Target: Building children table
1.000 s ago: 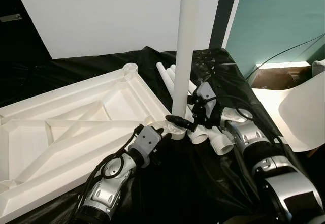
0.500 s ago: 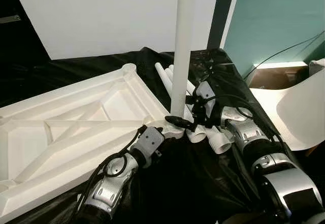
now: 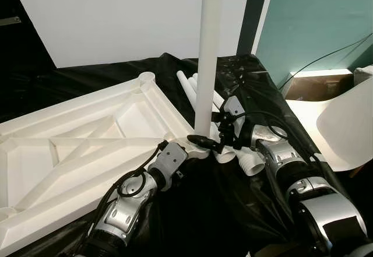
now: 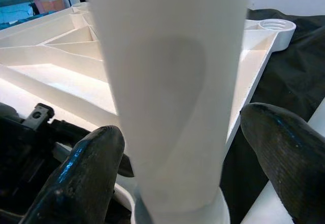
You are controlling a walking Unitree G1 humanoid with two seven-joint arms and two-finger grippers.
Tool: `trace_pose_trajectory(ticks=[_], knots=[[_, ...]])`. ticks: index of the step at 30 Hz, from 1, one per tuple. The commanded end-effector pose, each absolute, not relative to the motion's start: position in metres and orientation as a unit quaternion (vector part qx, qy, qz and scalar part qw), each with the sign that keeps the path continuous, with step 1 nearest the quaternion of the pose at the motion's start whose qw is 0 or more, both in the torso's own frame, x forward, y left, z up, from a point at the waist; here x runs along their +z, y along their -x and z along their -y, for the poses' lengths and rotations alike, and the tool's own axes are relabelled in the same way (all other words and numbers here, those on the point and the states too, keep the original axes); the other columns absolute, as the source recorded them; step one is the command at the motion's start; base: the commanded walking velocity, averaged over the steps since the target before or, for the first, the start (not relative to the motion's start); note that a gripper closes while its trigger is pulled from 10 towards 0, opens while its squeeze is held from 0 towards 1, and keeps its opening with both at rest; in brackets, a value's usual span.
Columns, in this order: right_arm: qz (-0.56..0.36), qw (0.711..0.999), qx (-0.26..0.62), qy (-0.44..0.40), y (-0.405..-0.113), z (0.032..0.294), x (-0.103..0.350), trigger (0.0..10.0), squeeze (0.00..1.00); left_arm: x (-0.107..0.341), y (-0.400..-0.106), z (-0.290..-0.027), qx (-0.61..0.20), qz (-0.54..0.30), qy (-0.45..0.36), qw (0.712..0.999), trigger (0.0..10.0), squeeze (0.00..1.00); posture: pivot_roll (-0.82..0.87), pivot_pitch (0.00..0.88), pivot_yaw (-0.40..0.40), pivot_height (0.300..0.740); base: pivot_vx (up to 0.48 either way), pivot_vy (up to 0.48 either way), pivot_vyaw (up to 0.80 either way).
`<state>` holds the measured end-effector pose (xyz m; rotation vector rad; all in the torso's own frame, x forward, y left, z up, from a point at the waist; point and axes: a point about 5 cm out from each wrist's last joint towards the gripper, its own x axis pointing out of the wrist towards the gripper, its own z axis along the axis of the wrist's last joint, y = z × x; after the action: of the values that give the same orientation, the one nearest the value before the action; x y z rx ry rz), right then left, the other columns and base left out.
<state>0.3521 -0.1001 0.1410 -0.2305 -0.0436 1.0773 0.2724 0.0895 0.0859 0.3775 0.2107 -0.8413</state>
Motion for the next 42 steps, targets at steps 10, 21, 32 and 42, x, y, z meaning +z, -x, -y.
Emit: trace_pose_trajectory(ticks=[10,21,32,42], knots=[[0.028,0.85,0.515,0.108,-0.353,0.097,0.142,10.0,0.0,0.055,-0.266,-0.096,-0.431,-0.225,-0.164,0.858,0.0,0.0,0.15,0.0,-0.001,0.74,0.0,0.0,0.0],[0.027,0.848,0.519,0.106,-0.352,0.097,0.141,4.0,0.0,0.066,-0.259,-0.089,-0.454,-0.197,-0.109,0.862,10.0,0.0,0.15,0.0,-0.006,0.74,0.0,0.0,0.0],[0.021,0.837,0.541,0.08,-0.344,0.096,0.132,0.0,0.0,0.069,-0.254,-0.087,-0.459,-0.189,-0.047,0.867,10.0,0.0,0.15,0.0,-0.011,0.74,0.0,0.0,0.0],[0.115,0.938,0.327,0.008,-0.336,0.087,0.128,0.0,0.0,0.069,-0.252,-0.083,-0.459,-0.188,-0.04,0.867,10.0,0.0,0.16,0.0,-0.012,0.74,0.0,0.0,0.0]])
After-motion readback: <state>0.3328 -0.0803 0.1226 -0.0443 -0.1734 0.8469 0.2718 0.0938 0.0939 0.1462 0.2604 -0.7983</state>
